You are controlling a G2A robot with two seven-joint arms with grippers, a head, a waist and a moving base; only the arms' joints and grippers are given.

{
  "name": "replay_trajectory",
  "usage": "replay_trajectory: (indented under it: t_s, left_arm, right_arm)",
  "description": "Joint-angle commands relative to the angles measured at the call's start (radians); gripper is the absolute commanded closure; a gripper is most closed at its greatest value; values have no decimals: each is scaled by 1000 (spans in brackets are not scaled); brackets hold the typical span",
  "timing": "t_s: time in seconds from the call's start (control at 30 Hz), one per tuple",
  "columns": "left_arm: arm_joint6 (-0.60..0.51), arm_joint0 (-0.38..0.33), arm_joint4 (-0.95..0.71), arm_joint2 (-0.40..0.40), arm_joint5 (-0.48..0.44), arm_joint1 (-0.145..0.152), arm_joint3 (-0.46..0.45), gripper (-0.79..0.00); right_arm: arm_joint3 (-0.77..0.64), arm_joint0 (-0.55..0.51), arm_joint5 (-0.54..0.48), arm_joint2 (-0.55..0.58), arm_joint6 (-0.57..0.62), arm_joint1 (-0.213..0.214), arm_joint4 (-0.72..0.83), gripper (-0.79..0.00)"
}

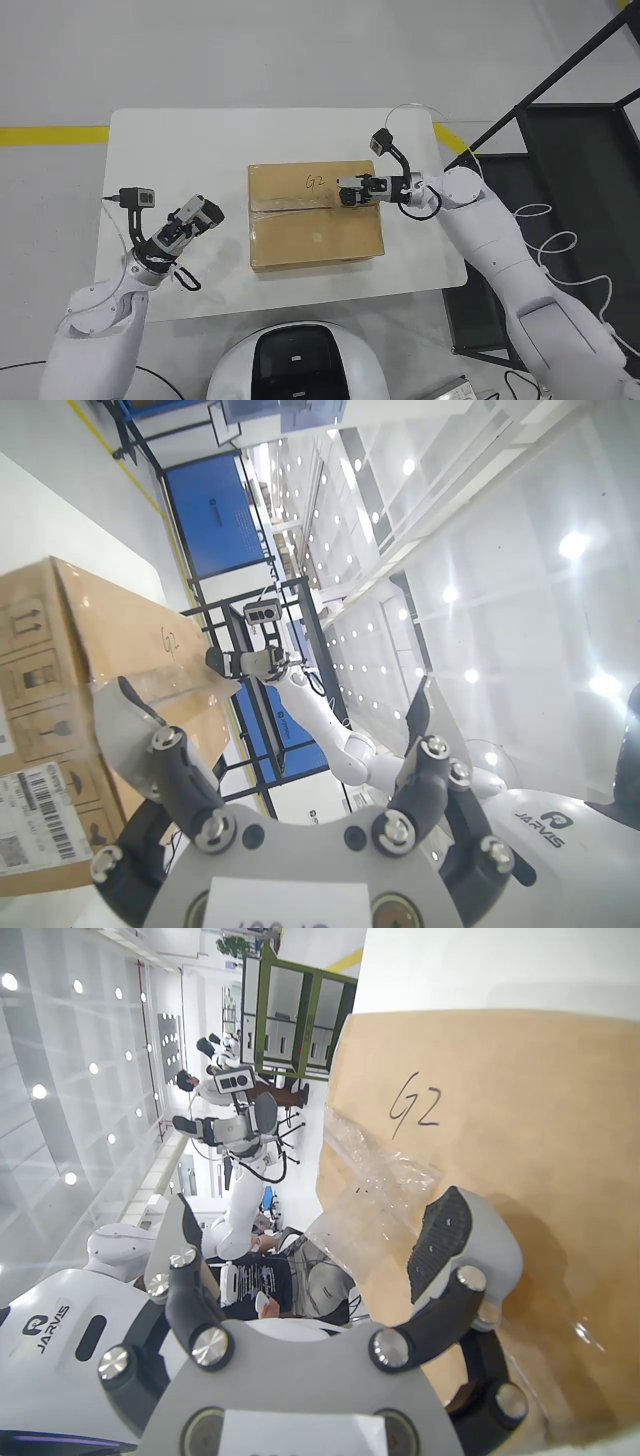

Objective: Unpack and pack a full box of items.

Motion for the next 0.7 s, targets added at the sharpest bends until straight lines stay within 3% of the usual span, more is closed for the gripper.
replay_trajectory:
  t_s: [0.0,0.27,0.5,0.67]
  left_arm:
    - [3,33,-21,-39,-9,4,-8,-785]
    - [-11,85,-75,-95,-12,12,-7,-785]
    - [-23,73,-47,-62,1,13,-13,-785]
    - [-96,48,6,-9,9,15,-54,-785]
  right_arm:
    - [-3,7,-4,-27,14,-10,3,-785]
    - [-36,13,-35,-63,62,-26,5,-785]
    - [-87,-29,-80,-2,103,-7,37,-785]
    - [-158,-89,-99,88,87,25,30,-785]
